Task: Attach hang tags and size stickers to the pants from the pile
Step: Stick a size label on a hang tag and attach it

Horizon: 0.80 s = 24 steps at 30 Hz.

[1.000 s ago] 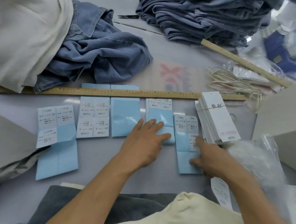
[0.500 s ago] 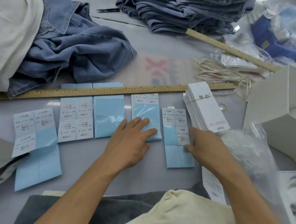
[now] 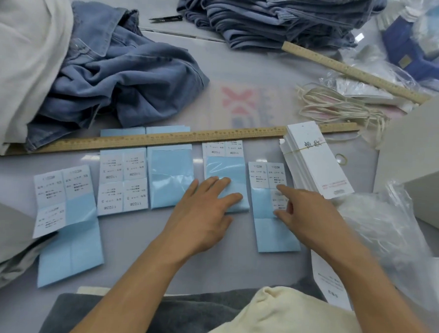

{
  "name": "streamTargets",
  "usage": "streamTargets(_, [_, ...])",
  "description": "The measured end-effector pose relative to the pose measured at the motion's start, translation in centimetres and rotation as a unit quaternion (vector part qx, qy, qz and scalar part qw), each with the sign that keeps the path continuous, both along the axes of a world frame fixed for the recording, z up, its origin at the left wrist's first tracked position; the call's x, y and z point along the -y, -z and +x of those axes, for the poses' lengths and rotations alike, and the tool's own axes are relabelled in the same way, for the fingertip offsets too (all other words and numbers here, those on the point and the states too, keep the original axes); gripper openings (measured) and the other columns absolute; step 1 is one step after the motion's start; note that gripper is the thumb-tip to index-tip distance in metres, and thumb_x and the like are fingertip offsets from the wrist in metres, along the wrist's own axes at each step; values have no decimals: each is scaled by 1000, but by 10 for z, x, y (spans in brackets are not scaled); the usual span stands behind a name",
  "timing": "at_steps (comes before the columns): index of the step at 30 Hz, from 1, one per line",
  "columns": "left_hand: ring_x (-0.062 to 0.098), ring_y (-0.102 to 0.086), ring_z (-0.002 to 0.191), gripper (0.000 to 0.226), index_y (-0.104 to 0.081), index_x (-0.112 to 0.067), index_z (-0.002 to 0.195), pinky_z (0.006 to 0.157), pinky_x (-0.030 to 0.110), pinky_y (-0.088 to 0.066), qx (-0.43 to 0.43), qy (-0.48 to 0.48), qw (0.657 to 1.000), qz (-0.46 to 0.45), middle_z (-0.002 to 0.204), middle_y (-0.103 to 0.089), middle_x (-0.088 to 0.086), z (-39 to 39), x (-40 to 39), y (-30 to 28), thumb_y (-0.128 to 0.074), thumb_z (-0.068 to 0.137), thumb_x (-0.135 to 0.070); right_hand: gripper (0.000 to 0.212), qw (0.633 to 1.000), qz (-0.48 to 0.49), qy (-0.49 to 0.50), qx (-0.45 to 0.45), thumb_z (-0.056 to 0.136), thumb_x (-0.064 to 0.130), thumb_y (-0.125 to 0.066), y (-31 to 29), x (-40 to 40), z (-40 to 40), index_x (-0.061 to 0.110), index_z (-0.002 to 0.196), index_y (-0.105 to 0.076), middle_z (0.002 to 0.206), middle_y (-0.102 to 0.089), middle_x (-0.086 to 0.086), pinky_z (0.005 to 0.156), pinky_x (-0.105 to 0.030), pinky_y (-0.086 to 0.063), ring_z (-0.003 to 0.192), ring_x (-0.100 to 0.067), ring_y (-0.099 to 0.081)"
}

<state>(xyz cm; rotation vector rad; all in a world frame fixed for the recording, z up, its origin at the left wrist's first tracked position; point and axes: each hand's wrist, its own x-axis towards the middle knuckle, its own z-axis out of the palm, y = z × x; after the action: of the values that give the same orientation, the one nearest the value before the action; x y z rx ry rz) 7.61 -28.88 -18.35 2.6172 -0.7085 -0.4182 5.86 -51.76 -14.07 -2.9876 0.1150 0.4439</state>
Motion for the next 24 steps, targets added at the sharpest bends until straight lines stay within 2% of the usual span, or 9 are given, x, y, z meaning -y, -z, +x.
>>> streamTargets(3, [20, -6, 156, 61, -27, -27, 158, 128, 42, -8, 5, -12, 1000, -21, 170, -13, 1, 1, 0, 2, -52, 102, -25, 53, 992, 87, -68, 63, 103, 37, -51, 7, -38, 10, 34, 153, -37, 120, -52, 1, 80, -38, -51, 101, -23, -60])
streamTargets(6, [18, -10, 155, 57, -32, -17, 155, 127, 31, -10, -22, -46, 995, -81, 168, -19, 2, 5, -3, 2, -51, 102, -14, 53, 989, 75, -125, 12, 105, 38, -43, 23, -63, 9, 36, 156, -29, 116, -47, -1, 79, -39, -50, 105, -23, -54])
streamTargets(9, [16, -16, 153, 56, -36, -18, 154, 122, 25, -14, -40, -53, 992, -104, 166, -24, 0, 7, -4, -1, -54, 101, -17, 56, 992, 59, -111, 3, 105, 41, -42, 29, -57, 8, 38, 158, -24, 112, -46, 1, 75, -36, -48, 102, -21, -52])
streamTargets(13, [19, -21, 151, 50, -42, -19, 151, 126, 33, -12, -12, -47, 996, -79, 161, -32, 2, 8, -5, -7, -52, 102, -18, 56, 991, 60, -118, 12, 103, 41, -45, 31, -57, 8, 40, 156, -26, 110, -48, 3, 72, -34, -46, 99, -19, -54])
streamTargets(16, [18, -23, 151, 41, -49, -22, 145, 127, 40, -7, 12, -77, 993, -83, 159, -36, 1, 9, -10, -15, -51, 103, -23, 56, 992, 60, -112, 13, 102, 42, -47, 31, -54, 9, 41, 156, -28, 103, -41, 10, 71, -32, -47, 93, -13, -51])
streamTargets(18, [18, -35, 143, 35, -57, -21, 137, 123, 38, -21, 17, -115, 983, -141, 151, -47, -1, 6, -16, -23, -53, 103, -25, 57, 992, 61, -107, 10, 102, 42, -48, 30, -55, 11, 39, 156, -31, 101, -37, 13, 69, -31, -43, 88, -8, -45])
streamTargets(20, [20, -48, 129, 27, -64, -18, 128, 111, 35, -36, 30, -144, 971, -188, 136, -58, -1, 2, -22, -33, -56, 102, -21, 57, 992, 64, -104, 9, 101, 42, -50, 29, -57, 11, 37, 155, -33, 100, -35, 15, 67, -30, -37, 86, -6, -40])
streamTargets(24, [22, -59, 112, 20, -71, -13, 114, 98, 40, -46, 66, -163, 952, -250, 117, -69, 0, -8, -31, -66, -56, 101, -12, 54, 993, 68, -101, 11, 100, 40, -52, 28, -56, 8, 35, 151, -36, 96, -35, 15, 67, -28, -35, 81, -8, -41])
